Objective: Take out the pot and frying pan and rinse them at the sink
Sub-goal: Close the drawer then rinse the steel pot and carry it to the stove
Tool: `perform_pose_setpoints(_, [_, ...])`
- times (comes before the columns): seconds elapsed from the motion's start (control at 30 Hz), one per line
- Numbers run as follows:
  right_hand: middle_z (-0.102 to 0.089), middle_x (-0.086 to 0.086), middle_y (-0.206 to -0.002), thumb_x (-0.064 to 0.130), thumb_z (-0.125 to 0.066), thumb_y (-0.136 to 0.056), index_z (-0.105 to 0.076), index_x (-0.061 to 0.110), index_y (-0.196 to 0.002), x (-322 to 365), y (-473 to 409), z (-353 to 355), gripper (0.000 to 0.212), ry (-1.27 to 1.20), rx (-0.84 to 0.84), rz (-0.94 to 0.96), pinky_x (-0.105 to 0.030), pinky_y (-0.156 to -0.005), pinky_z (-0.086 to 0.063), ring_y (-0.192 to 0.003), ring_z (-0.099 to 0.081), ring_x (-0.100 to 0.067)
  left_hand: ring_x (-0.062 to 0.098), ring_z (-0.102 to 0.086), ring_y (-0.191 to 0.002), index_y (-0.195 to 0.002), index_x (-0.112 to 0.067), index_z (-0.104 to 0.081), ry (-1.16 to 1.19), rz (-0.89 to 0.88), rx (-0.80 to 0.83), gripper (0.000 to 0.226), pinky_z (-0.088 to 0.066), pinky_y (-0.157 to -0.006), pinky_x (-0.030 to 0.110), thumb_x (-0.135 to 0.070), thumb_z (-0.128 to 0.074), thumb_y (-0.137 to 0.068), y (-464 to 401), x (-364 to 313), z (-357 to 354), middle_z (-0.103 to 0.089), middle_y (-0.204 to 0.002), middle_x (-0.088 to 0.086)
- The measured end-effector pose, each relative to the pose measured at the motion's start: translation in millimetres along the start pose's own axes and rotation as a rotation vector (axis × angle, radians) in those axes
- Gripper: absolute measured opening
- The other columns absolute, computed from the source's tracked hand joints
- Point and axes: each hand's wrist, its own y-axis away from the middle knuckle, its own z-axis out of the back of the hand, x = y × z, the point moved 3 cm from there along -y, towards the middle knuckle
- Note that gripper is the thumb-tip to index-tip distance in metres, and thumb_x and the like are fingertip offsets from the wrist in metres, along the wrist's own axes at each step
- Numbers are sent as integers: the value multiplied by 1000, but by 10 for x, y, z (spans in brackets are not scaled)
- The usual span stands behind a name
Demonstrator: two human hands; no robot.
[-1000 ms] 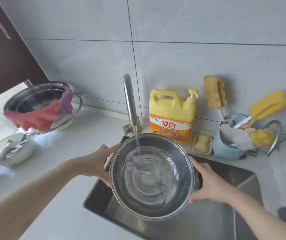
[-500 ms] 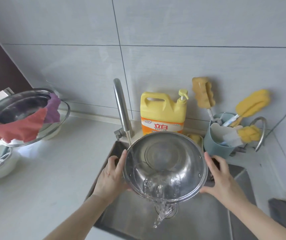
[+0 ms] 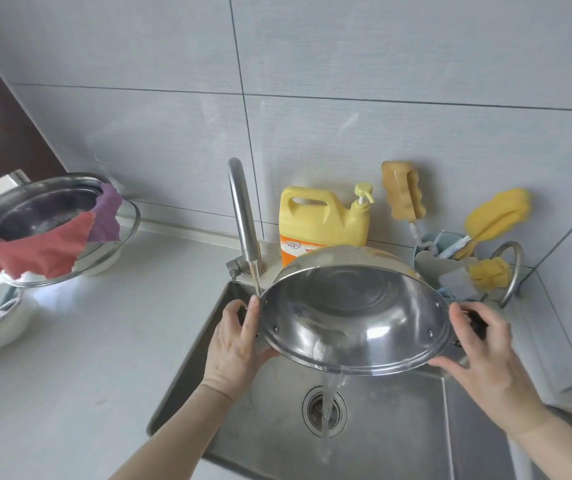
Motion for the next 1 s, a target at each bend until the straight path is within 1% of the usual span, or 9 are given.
perform_pose_setpoints(0.1, [-34, -11, -132, 13, -100, -39, -5, 45, -154, -57, -19, -76, 152, -61, 217, -130, -43, -81, -56, -94, -54, -23, 34, -63, -81, -155, -31, 11, 51, 49, 236, 151, -55, -61, 34, -52, -92, -47, -78, 38, -64, -45, -112, 15])
perform_pose_setpoints(0.27, [-23, 17, -123, 38, -95, -46, 14, 77, -131, -153, -62, -346, 143, -271, 611, -324, -23, -86, -49, -84, -55, -10, 21, -56, -94, -136, -58, 34, 137, 155, 753, 153, -47, -88, 30, -44, -93, -52, -183, 235, -57, -31, -116, -2])
perform_pose_setpoints(0.4, [-30, 12, -123, 37, -92, -51, 9, 65, -136, -48, -146, -537, 135, -361, 856, -368, -2, -81, -37, -107, -52, -9, 25, -50, -110, -133, -70, 25, 154, 196, 1001, 148, -43, -104, 44, -45, -94, -48, -288, 445, 131, -35, -119, -2])
perform_pose_setpoints(0.5, [-36, 8, -145, 46, -91, -45, 2, 63, -145, 20, -130, -718, 138, -437, 1002, -387, -26, -110, -37, -135, -37, -13, 24, -45, -130, -137, -69, 15, 48, 188, 1194, 147, -36, -110, 50, -61, -91, -35, -422, 644, 290, -39, -142, -5])
perform_pose_setpoints(0.57, [-47, 5, -145, 34, -89, -53, -7, 55, -150, 123, -104, -788, 129, -543, 1141, -458, -36, -104, -47, -127, -51, -19, 16, -55, -123, -143, -63, 7, 35, 210, 1346, 144, -45, -104, 42, -66, -90, -36, -505, 686, 427, -49, -138, -16])
perform_pose_setpoints(0.63, [-57, 7, -136, 13, -83, -67, -16, 47, -151, 217, -15, -910, 113, -692, 1244, -481, -28, -75, -53, -87, -63, -11, 10, -64, -96, -151, -51, -1, -15, 227, 1430, 127, -54, -81, 27, -52, -89, -58, -634, 663, 614, -59, -108, -17])
perform_pose_setpoints(0.73, [-55, 13, -139, -1, -76, -68, -22, 52, -148, 417, 168, -1119, 110, -857, 1262, -523, -25, -63, -44, -73, -54, -6, 11, -60, -98, -155, -40, -11, -156, 231, 1412, 116, -51, -75, 22, -53, -85, -66, -845, 563, 967, -56, -116, -5])
perform_pose_setpoints(0.87, [-46, 26, -141, 0, -85, -59, -20, 61, -139, 778, 256, -1273, 120, -939, 989, -560, -13, -94, -44, -118, -51, 14, 20, -48, -124, -148, -52, -4, -271, 150, 1251, 130, -41, -105, 38, -60, -89, -51, -825, 521, 1341, -42, -134, -7])
perform_pose_setpoints(1.0, [-41, 12, -135, 26, -96, -46, -6, 57, -149, 879, 119, -1242, 140, -814, 681, -524, -25, -109, -35, -125, -38, 3, 5, -48, -75, -139, -60, 21, -329, 19, 868, 142, -42, -64, 25, -57, -89, -49, -577, 560, 1465, -32, -103, -9])
